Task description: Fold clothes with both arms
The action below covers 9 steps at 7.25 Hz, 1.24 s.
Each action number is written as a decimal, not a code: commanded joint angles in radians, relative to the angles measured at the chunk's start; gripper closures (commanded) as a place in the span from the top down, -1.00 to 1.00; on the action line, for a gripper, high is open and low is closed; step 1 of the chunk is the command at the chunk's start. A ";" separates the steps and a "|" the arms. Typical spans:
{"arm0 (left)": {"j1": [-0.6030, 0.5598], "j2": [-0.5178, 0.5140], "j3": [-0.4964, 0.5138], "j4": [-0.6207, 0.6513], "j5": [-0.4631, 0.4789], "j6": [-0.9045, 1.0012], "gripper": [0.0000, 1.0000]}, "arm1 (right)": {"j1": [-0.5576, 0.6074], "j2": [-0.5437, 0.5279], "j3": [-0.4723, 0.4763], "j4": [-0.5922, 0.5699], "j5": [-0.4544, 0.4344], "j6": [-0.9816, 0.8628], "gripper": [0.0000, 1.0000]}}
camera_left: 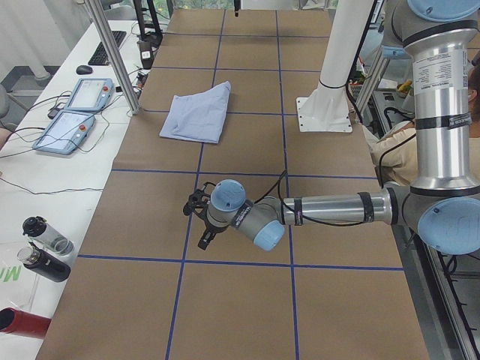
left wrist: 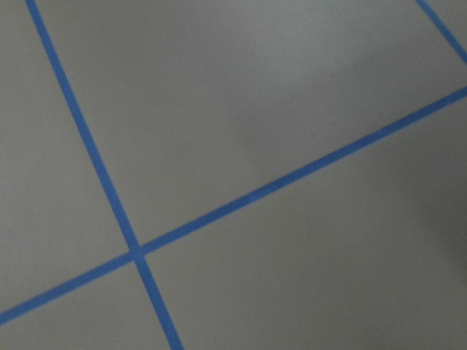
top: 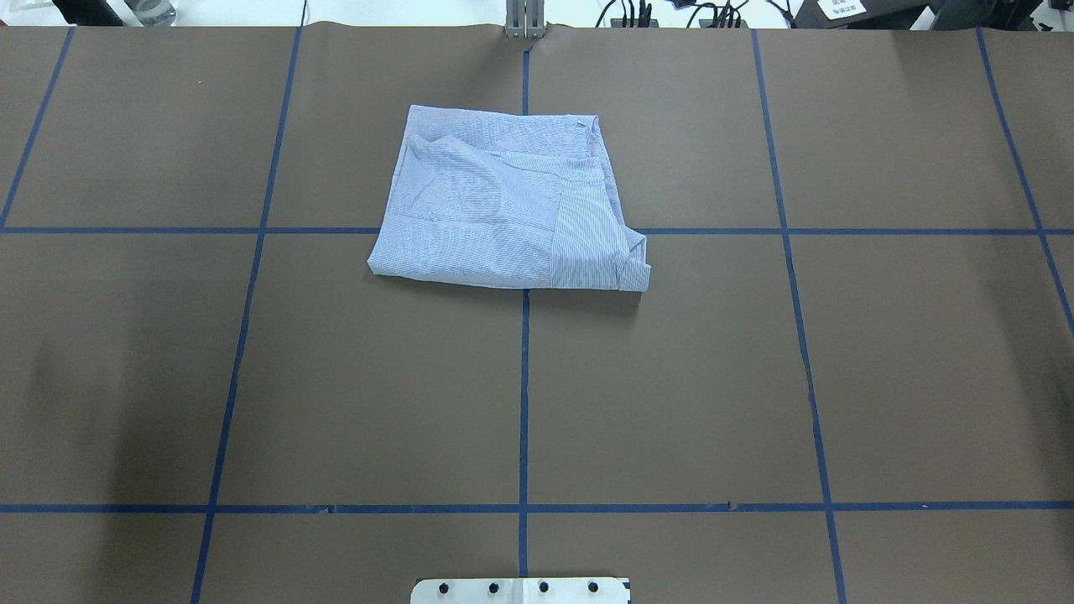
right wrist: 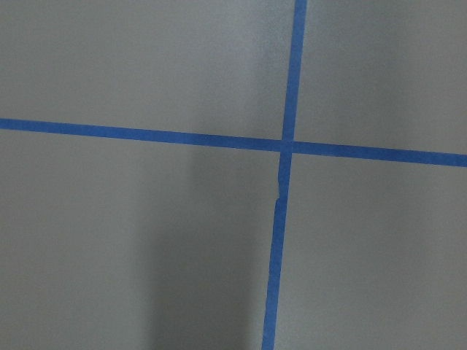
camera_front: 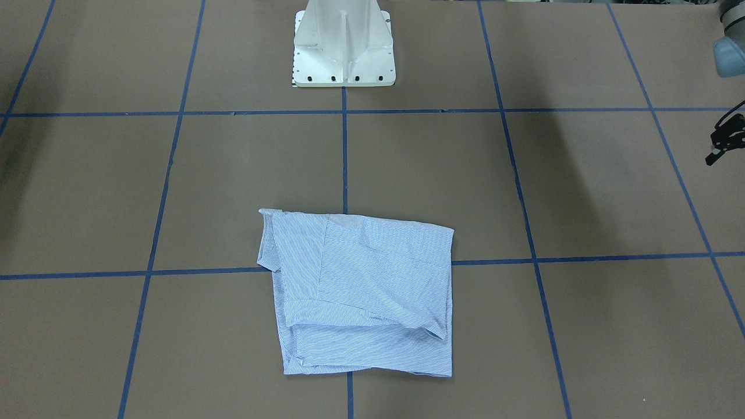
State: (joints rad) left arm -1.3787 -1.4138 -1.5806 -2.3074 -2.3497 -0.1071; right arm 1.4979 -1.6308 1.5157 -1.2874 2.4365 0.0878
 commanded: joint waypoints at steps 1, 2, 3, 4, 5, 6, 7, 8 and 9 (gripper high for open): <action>-0.002 -0.010 -0.004 -0.001 -0.005 -0.005 1.00 | 0.001 0.003 -0.014 0.000 0.027 0.013 1.00; -0.002 -0.017 -0.021 0.003 -0.006 -0.008 1.00 | 0.039 0.011 -0.006 0.000 0.136 0.012 1.00; -0.005 -0.017 -0.034 0.003 -0.003 -0.006 1.00 | 0.039 0.002 -0.002 0.003 0.151 0.012 1.00; -0.011 -0.005 -0.070 0.006 -0.006 -0.006 1.00 | 0.044 0.008 0.035 0.003 0.104 0.013 1.00; -0.011 0.004 -0.115 0.011 0.001 -0.008 1.00 | 0.044 0.009 0.099 0.000 -0.006 0.013 1.00; -0.013 0.006 -0.116 0.013 -0.008 -0.008 1.00 | 0.044 -0.003 0.112 0.000 -0.067 0.013 1.00; -0.011 0.024 -0.124 0.011 -0.010 -0.008 1.00 | 0.044 -0.012 0.113 0.000 -0.054 0.015 1.00; -0.011 0.024 -0.122 0.009 -0.010 -0.008 1.00 | 0.042 -0.021 0.112 -0.001 -0.027 0.015 1.00; -0.010 0.024 -0.124 0.009 -0.010 -0.008 1.00 | 0.041 -0.021 0.109 0.000 -0.024 0.012 1.00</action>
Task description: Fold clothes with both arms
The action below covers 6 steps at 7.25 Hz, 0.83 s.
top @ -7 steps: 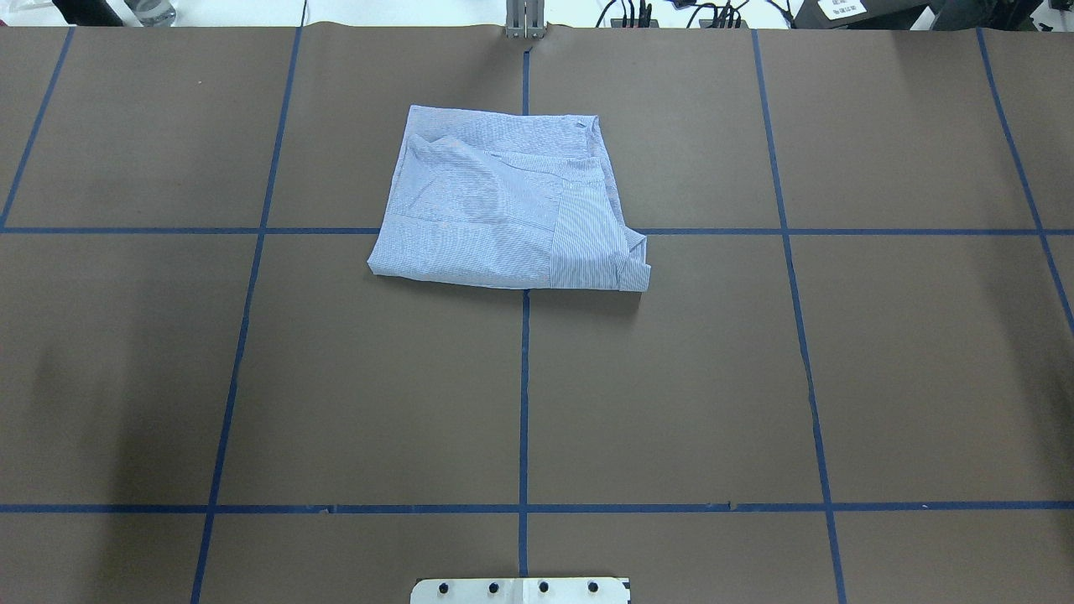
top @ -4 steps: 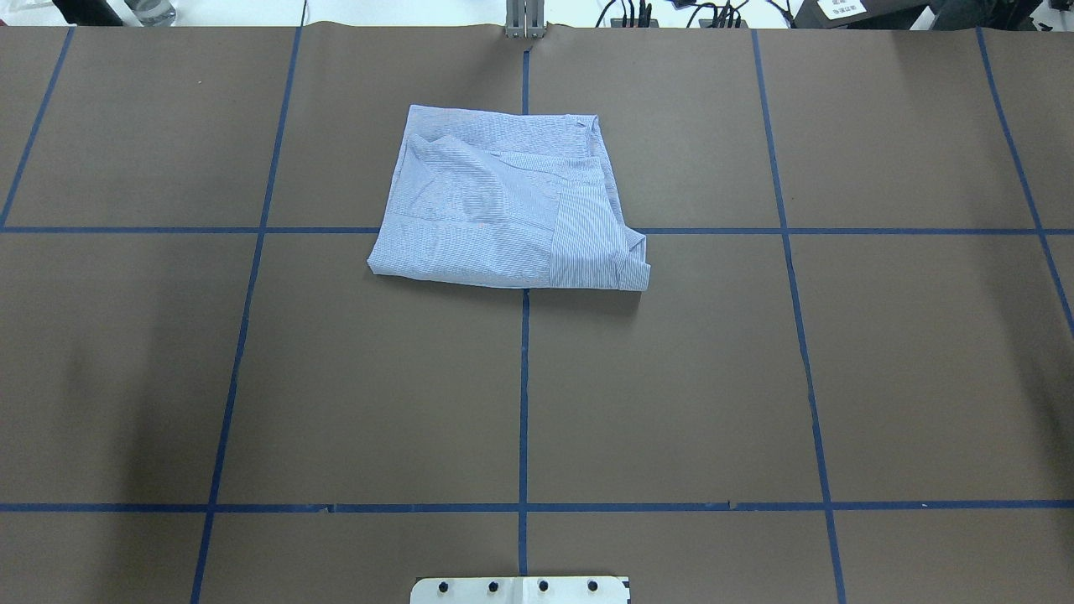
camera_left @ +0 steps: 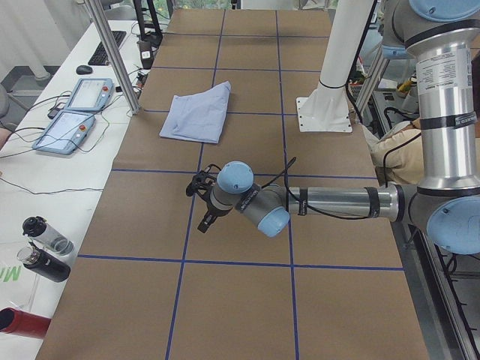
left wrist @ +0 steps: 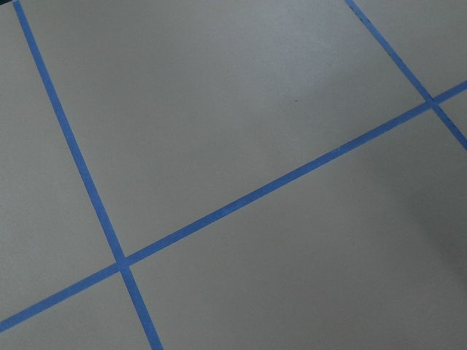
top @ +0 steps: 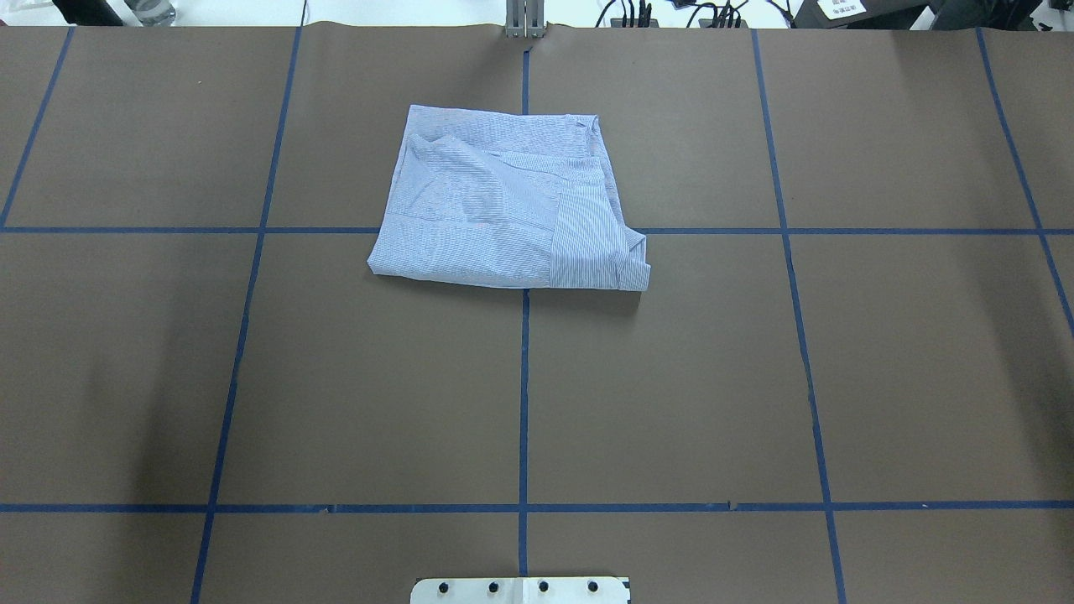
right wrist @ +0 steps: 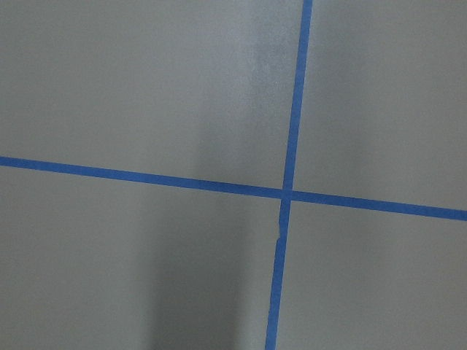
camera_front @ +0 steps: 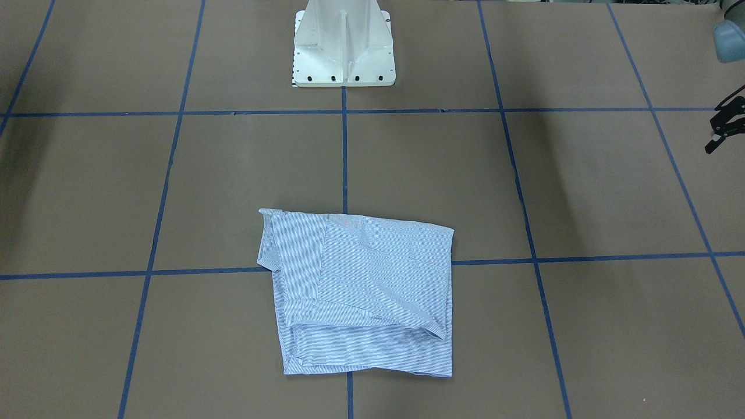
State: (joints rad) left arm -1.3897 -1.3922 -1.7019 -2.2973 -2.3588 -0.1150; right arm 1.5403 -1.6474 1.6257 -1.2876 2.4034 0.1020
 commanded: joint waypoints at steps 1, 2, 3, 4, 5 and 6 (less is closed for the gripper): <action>0.003 0.002 -0.001 -0.004 -0.001 0.000 1.00 | -0.006 -0.008 0.017 -0.001 0.011 -0.001 1.00; 0.003 0.002 0.002 -0.002 -0.002 0.000 1.00 | -0.014 -0.009 0.016 -0.001 0.011 -0.001 1.00; 0.005 0.001 0.005 -0.002 -0.001 0.000 1.00 | -0.031 -0.023 0.013 -0.005 0.008 -0.001 1.00; 0.005 0.001 0.008 -0.001 0.001 0.000 1.00 | -0.037 -0.038 0.014 -0.001 0.010 -0.004 1.00; 0.005 0.001 0.005 -0.001 0.000 0.000 1.00 | -0.037 -0.040 0.016 -0.002 0.010 -0.004 1.00; 0.005 0.001 0.005 -0.001 -0.002 0.000 1.00 | -0.043 -0.038 0.019 -0.002 0.007 -0.004 1.00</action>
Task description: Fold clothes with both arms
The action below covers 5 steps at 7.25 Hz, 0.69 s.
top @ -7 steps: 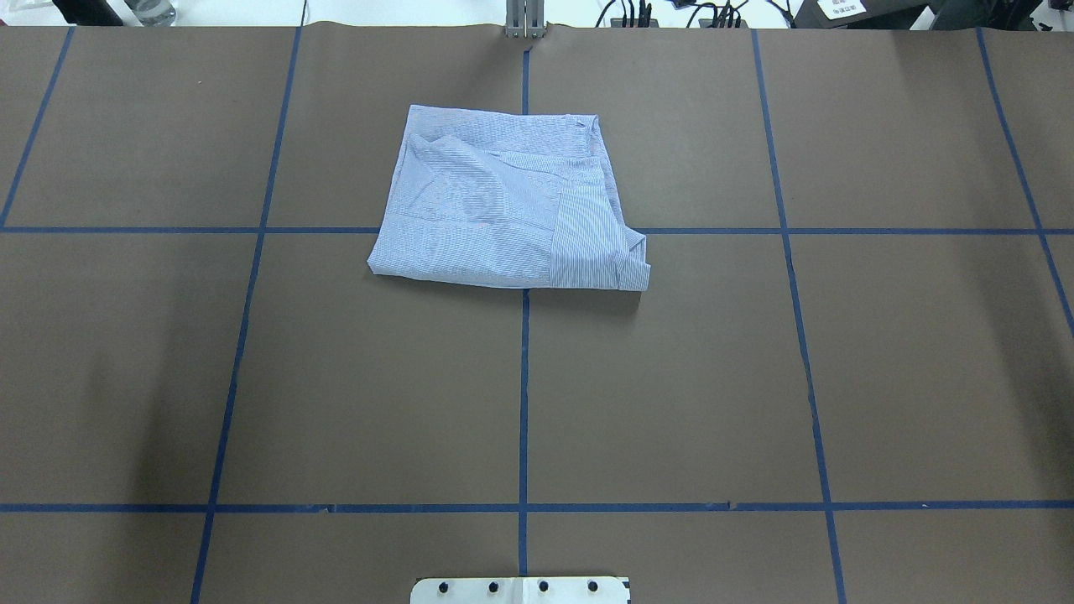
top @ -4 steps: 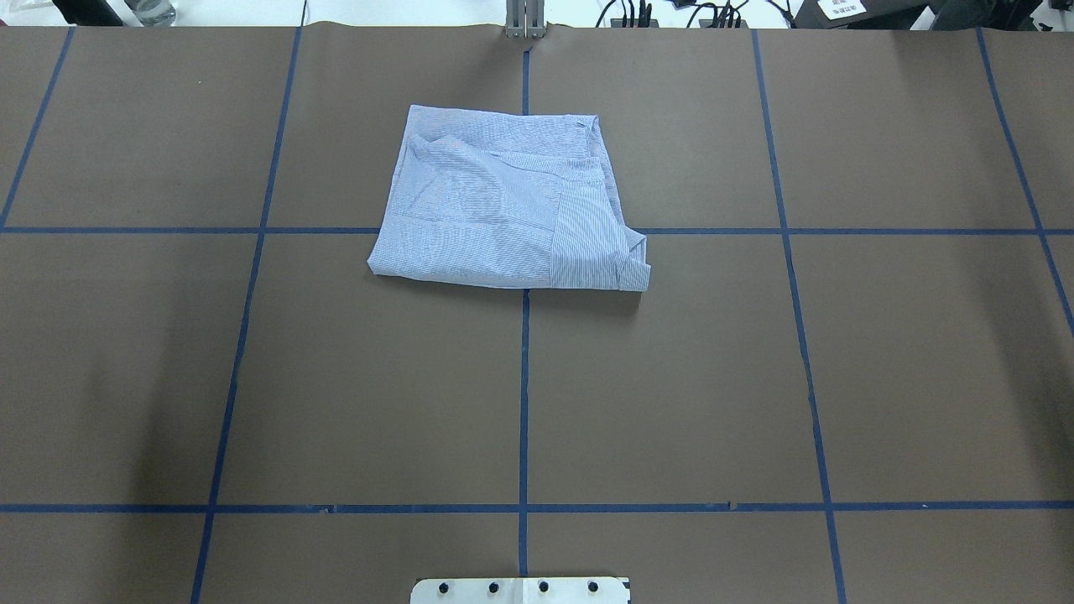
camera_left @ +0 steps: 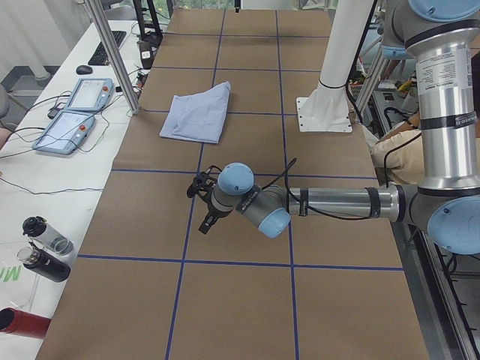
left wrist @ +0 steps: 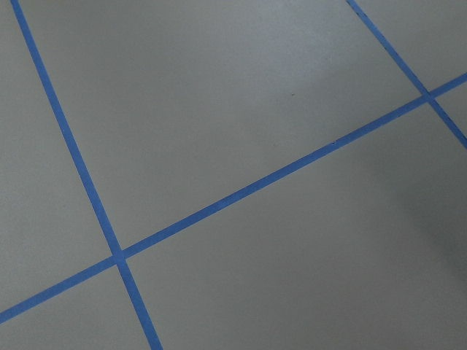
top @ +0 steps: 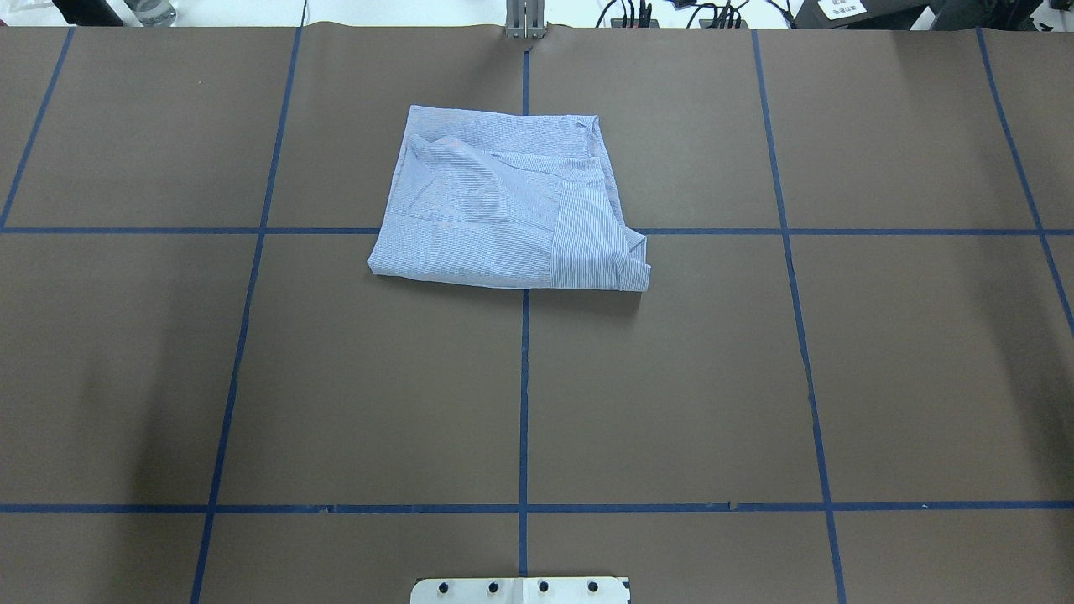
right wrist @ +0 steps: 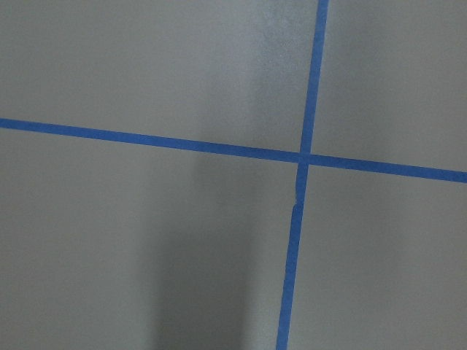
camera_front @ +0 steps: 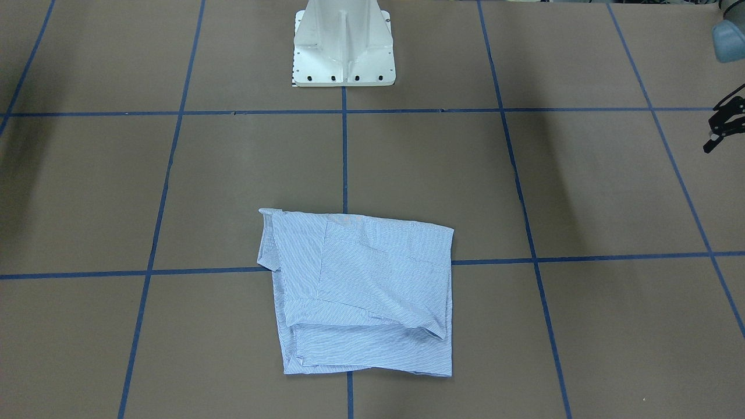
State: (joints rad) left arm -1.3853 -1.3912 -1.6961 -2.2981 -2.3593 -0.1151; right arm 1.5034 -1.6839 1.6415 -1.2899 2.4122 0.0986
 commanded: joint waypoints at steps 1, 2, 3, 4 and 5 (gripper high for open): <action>0.000 0.000 -0.001 0.000 -0.001 -0.002 1.00 | -0.023 -0.002 0.007 0.000 -0.010 0.001 1.00; 0.000 0.000 -0.001 0.000 -0.001 0.000 1.00 | -0.053 -0.002 0.012 0.000 -0.063 0.001 1.00; 0.000 0.000 0.001 0.000 0.000 0.000 1.00 | -0.067 -0.003 0.023 -0.002 -0.112 0.003 1.00; 0.000 -0.002 0.001 0.002 0.011 -0.002 1.00 | -0.081 -0.002 0.024 -0.003 -0.116 0.003 1.00; 0.002 -0.014 0.010 0.017 0.012 -0.009 1.00 | -0.106 0.001 0.041 -0.014 -0.117 0.004 1.00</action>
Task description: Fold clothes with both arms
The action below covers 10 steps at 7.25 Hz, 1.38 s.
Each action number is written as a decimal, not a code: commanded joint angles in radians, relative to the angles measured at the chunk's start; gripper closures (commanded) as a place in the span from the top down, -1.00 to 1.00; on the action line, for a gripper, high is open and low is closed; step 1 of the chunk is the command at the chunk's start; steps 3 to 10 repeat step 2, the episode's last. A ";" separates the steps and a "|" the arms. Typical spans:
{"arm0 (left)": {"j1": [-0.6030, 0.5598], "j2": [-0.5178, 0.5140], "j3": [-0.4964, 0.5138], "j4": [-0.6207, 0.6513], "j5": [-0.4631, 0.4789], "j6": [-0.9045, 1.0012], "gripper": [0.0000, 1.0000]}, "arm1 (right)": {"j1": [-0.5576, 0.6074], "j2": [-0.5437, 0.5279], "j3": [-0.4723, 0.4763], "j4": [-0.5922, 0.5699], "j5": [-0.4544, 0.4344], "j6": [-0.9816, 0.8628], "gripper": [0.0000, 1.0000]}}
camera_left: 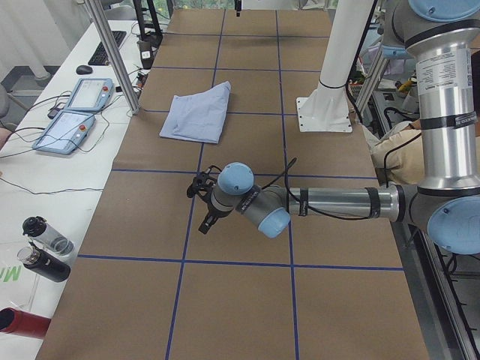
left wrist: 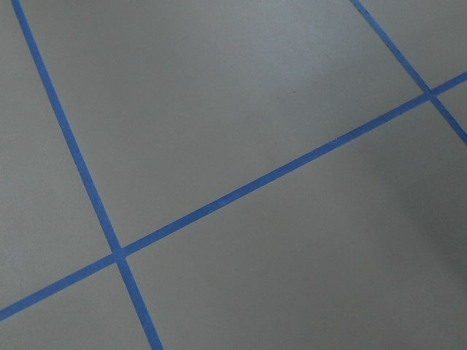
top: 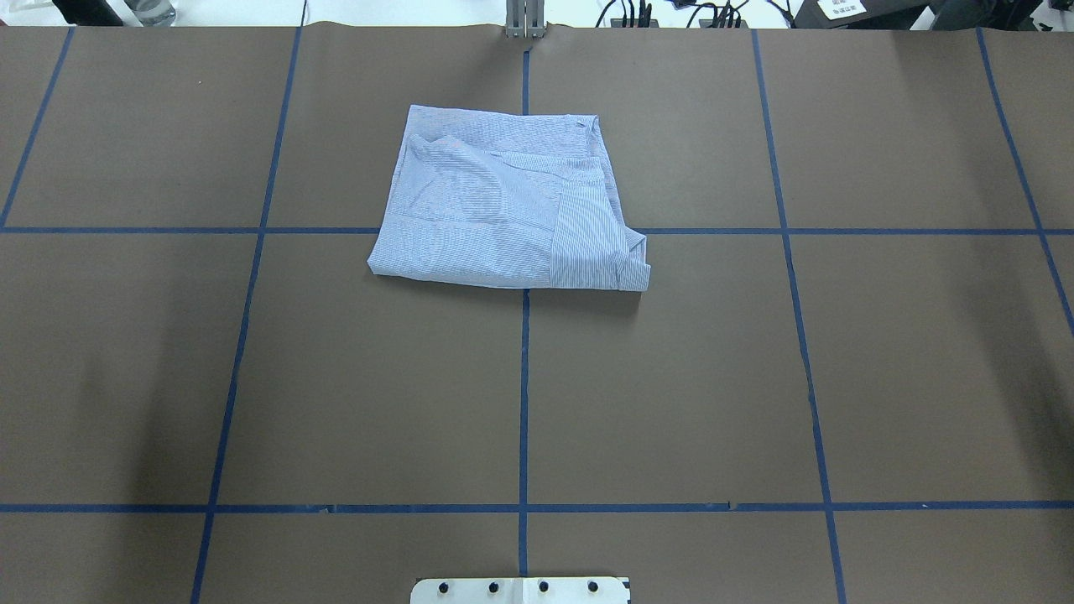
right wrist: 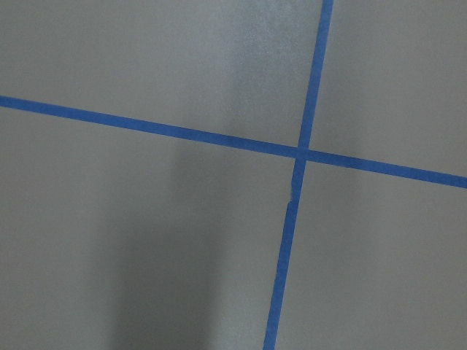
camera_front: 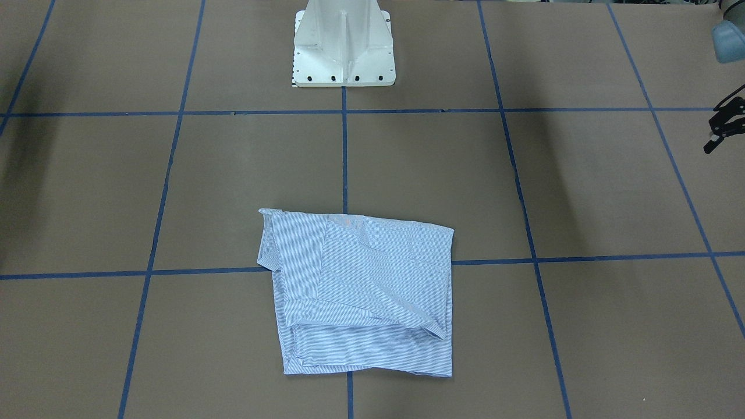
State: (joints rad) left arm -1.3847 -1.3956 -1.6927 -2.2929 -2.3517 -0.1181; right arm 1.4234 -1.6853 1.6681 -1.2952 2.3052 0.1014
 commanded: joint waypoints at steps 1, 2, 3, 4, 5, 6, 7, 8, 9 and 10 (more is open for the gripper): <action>0.001 -0.020 0.007 0.041 0.006 -0.008 1.00 | -0.027 0.001 0.016 -0.019 -0.009 0.001 1.00; 0.001 -0.029 -0.001 0.058 0.023 -0.009 1.00 | -0.026 0.000 0.018 -0.021 -0.009 0.001 1.00; 0.001 -0.029 -0.001 0.058 0.023 -0.009 1.00 | -0.026 0.000 0.018 -0.021 -0.009 0.001 1.00; 0.001 -0.029 -0.001 0.058 0.023 -0.009 1.00 | -0.026 0.000 0.018 -0.021 -0.009 0.001 1.00; 0.001 -0.029 -0.001 0.058 0.023 -0.009 1.00 | -0.026 0.000 0.018 -0.021 -0.009 0.001 1.00; 0.001 -0.029 -0.001 0.058 0.023 -0.009 1.00 | -0.026 0.000 0.018 -0.021 -0.009 0.001 1.00; 0.001 -0.029 -0.001 0.058 0.023 -0.009 1.00 | -0.026 0.000 0.018 -0.021 -0.009 0.001 1.00; 0.001 -0.029 -0.001 0.058 0.023 -0.009 1.00 | -0.026 0.000 0.018 -0.021 -0.009 0.001 1.00; 0.001 -0.029 -0.001 0.058 0.023 -0.009 1.00 | -0.026 0.000 0.018 -0.021 -0.009 0.001 1.00; 0.001 -0.029 -0.001 0.058 0.023 -0.009 1.00 | -0.026 0.000 0.018 -0.021 -0.009 0.001 1.00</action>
